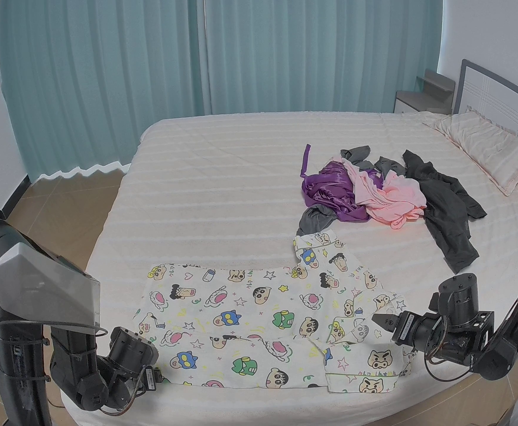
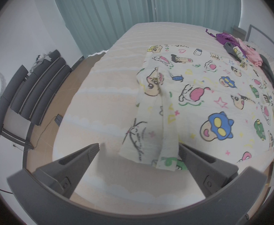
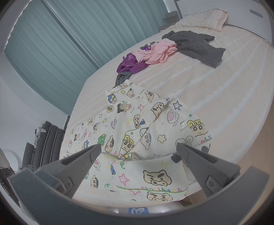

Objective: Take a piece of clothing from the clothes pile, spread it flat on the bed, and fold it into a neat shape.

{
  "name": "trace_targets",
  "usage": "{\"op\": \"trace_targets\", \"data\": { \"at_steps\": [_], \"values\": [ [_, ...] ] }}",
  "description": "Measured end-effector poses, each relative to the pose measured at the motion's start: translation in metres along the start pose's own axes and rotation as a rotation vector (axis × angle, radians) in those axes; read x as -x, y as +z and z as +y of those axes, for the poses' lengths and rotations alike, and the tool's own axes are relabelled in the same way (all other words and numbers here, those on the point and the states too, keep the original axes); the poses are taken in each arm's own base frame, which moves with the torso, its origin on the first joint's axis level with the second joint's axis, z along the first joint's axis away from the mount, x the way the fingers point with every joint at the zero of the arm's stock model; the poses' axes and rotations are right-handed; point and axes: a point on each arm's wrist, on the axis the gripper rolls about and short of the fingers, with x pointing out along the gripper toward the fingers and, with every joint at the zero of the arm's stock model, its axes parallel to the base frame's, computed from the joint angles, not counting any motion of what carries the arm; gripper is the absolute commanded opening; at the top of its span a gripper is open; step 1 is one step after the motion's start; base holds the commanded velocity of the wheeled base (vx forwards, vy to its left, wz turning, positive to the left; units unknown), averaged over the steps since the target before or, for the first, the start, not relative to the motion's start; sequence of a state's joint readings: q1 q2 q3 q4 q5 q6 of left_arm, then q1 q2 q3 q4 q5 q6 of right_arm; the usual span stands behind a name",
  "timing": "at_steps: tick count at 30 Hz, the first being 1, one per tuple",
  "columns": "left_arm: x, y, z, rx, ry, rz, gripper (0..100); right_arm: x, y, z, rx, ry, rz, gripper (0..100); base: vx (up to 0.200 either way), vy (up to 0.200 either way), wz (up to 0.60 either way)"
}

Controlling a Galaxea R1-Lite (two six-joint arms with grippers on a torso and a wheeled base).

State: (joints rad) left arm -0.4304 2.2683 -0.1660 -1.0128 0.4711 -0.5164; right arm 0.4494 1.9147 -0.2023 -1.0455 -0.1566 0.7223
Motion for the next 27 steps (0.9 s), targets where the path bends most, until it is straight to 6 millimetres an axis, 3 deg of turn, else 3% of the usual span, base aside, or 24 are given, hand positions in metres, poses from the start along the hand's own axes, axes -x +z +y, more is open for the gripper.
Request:
{"op": "trace_targets", "data": {
  "at_steps": [17,27],
  "values": [
    [-0.008,-0.002,0.013,-0.037,0.202,-0.048,100,0.002,-0.005,0.001,0.013,0.004,0.018,100,0.000,0.000,0.00],
    [-0.004,0.001,0.023,-0.067,0.221,-0.085,100,0.002,-0.005,0.000,0.011,0.001,0.019,100,0.000,0.000,0.00]
  ]
}}
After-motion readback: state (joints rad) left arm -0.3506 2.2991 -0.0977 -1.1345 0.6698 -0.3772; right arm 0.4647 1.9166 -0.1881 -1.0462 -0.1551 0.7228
